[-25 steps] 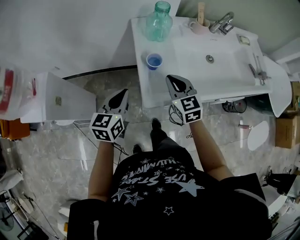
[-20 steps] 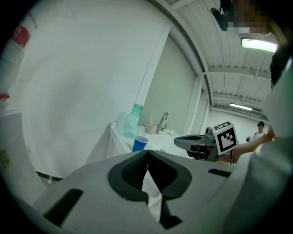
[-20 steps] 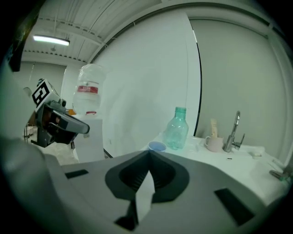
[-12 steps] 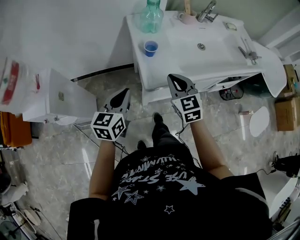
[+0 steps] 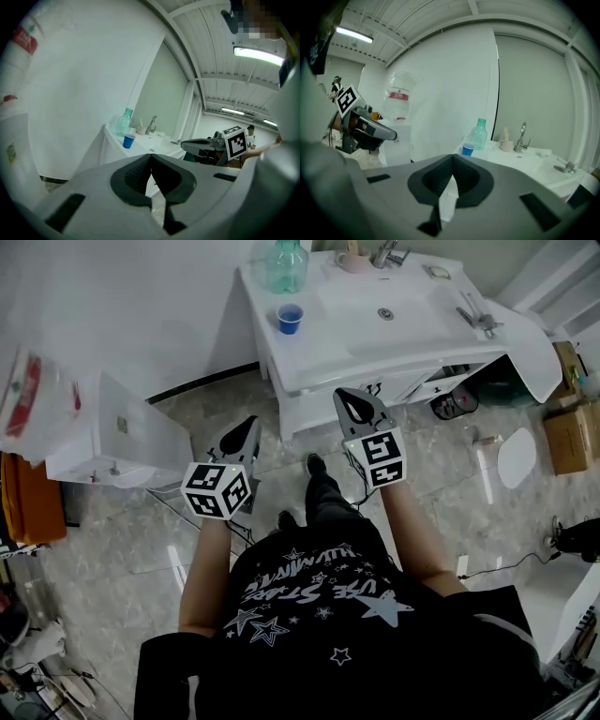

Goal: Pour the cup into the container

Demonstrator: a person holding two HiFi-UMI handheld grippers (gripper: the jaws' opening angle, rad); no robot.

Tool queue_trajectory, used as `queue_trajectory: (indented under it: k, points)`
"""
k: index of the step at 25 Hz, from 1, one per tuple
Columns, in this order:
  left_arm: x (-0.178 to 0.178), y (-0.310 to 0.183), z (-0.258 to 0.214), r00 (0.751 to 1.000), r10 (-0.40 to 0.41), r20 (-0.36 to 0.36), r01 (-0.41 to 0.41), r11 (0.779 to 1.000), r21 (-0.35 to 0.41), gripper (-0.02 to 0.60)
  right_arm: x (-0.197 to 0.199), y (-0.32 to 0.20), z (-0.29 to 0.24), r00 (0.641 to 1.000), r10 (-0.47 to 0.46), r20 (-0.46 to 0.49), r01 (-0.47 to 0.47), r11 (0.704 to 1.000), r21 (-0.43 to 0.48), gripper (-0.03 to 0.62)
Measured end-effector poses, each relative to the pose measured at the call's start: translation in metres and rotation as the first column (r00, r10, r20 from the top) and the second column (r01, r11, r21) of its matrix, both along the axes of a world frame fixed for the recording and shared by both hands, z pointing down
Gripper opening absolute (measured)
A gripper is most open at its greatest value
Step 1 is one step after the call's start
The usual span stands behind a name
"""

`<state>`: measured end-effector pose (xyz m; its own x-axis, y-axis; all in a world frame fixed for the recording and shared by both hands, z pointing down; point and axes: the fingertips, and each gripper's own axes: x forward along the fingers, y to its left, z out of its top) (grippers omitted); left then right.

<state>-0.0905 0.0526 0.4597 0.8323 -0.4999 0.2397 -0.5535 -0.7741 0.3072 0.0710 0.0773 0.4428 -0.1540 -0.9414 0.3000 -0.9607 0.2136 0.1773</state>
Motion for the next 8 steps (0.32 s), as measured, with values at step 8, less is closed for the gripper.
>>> queue_trajectory:
  k: [8]
  points:
    - [0.007,0.023,0.005,0.999,0.033,-0.035,-0.033,0.999,-0.006,0.012,0.000,0.033,0.018,0.999,0.026,0.037,-0.026,1.000,-0.010,0.005]
